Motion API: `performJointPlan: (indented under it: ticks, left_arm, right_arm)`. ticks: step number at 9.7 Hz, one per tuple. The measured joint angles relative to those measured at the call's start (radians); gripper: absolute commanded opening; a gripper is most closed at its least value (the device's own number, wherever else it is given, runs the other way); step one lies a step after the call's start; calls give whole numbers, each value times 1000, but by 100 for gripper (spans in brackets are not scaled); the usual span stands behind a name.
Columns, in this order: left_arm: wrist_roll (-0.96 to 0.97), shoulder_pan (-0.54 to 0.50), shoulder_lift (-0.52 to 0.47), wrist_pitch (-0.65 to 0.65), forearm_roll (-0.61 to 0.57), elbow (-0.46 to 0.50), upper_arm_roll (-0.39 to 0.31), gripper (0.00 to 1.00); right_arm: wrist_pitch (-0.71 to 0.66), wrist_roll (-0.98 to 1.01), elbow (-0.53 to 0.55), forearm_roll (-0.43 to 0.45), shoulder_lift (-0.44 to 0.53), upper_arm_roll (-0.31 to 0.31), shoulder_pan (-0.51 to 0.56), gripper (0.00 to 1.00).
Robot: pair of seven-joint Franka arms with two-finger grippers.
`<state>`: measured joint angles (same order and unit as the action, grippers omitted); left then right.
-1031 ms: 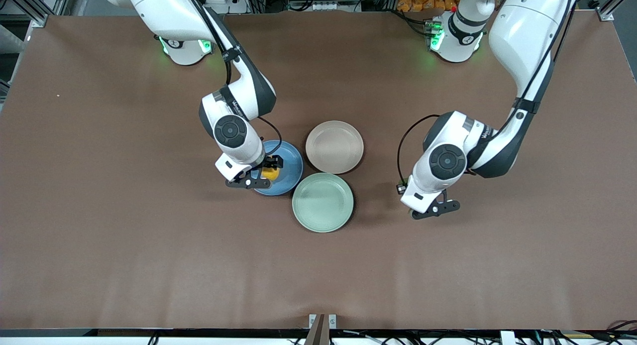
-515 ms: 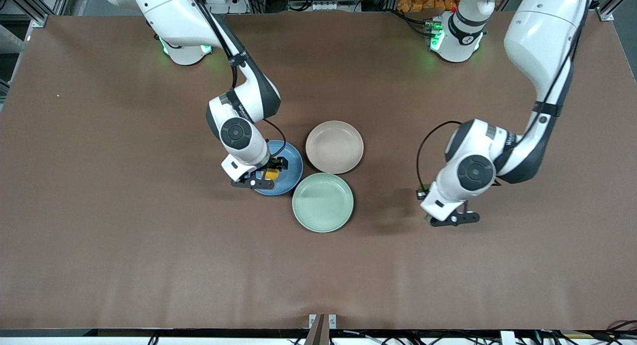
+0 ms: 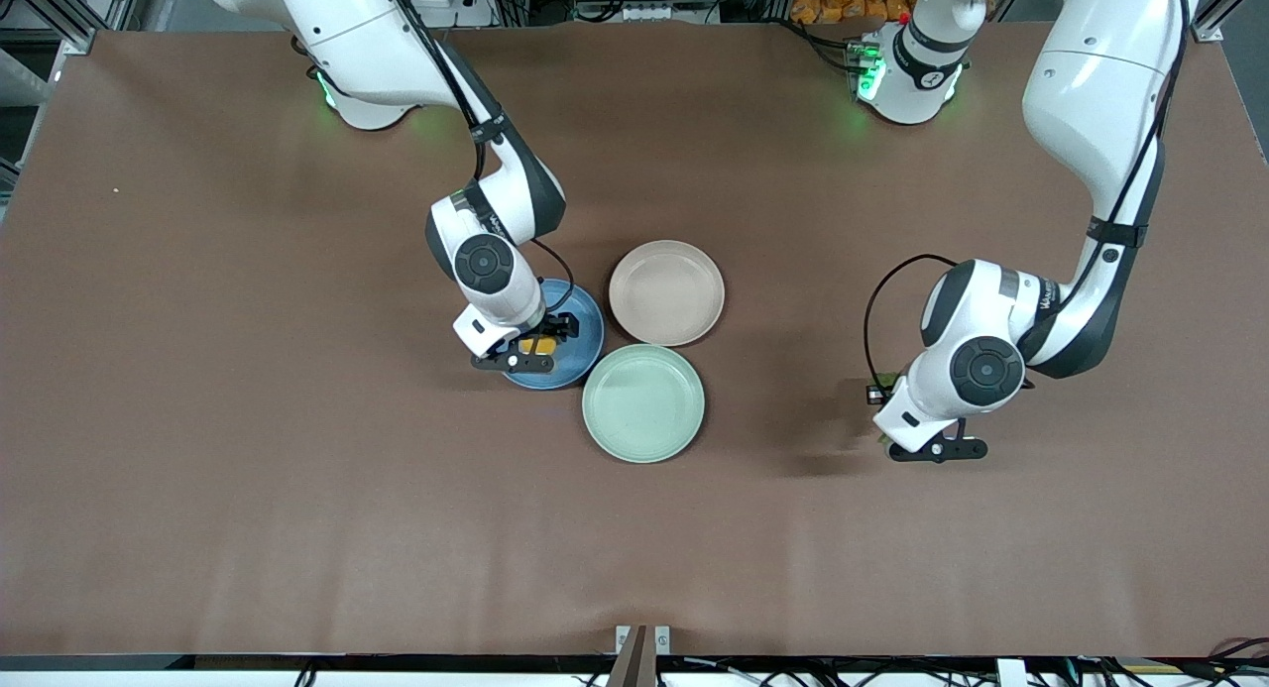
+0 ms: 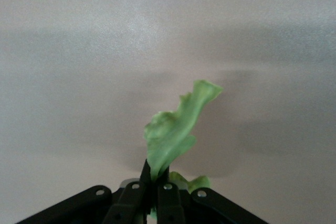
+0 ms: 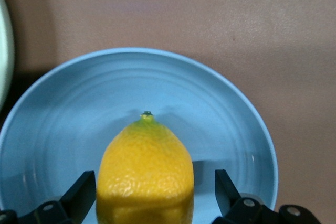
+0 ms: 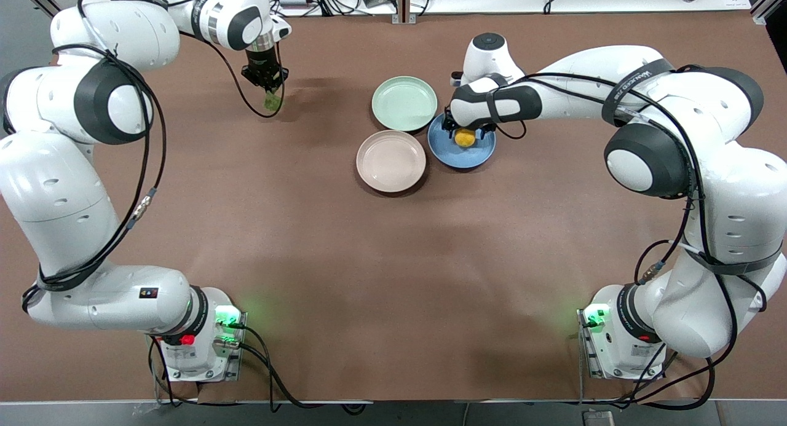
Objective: Pick lemon and lettuce from blue and beige plates
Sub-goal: 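Lower the lettuce beside the green plate and open the left gripper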
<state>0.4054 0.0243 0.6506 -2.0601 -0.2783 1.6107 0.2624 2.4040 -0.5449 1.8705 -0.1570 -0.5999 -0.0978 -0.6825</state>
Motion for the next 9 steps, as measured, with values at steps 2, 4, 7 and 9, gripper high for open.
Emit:
performJointPlan:
  ticks: [2, 4, 7, 9]
  left_arm:
    - [-5, 3, 0, 0, 0, -4, 0, 100]
    - [-6, 8, -9, 30, 0, -18, 4, 100]
    - [-4, 22, -65, 83, 0, -22, 28, 100]
    - [10, 21, -135, 144, 31, -20, 36, 100]
  right_arm:
    - [17, -13, 2, 0, -9, 0, -7, 100]
    - [38, -18, 5, 0, -20, 0, -9, 100]
    - [44, -27, 5, -1, -23, 0, -10, 49]
    - [43, -54, 1, -2, -19, 0, -11, 39]
